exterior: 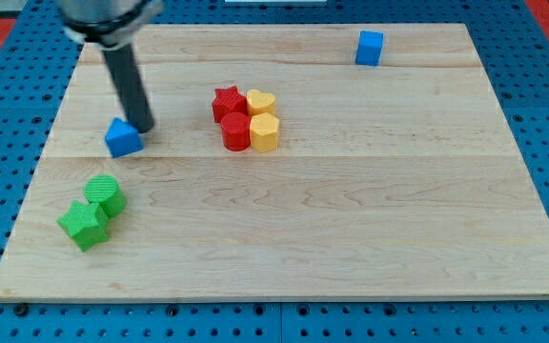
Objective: Move the cube left to the green star
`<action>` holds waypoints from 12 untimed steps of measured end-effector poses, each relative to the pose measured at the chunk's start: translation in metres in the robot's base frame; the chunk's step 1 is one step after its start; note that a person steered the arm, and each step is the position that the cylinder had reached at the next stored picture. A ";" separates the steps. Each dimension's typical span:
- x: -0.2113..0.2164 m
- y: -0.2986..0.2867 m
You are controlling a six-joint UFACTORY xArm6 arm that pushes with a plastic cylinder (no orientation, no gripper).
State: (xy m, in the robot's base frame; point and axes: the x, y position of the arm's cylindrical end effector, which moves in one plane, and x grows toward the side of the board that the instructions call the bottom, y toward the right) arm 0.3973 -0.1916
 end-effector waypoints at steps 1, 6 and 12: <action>0.021 -0.037; -0.034 -0.014; -0.136 0.319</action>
State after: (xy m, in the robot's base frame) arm 0.2610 0.1271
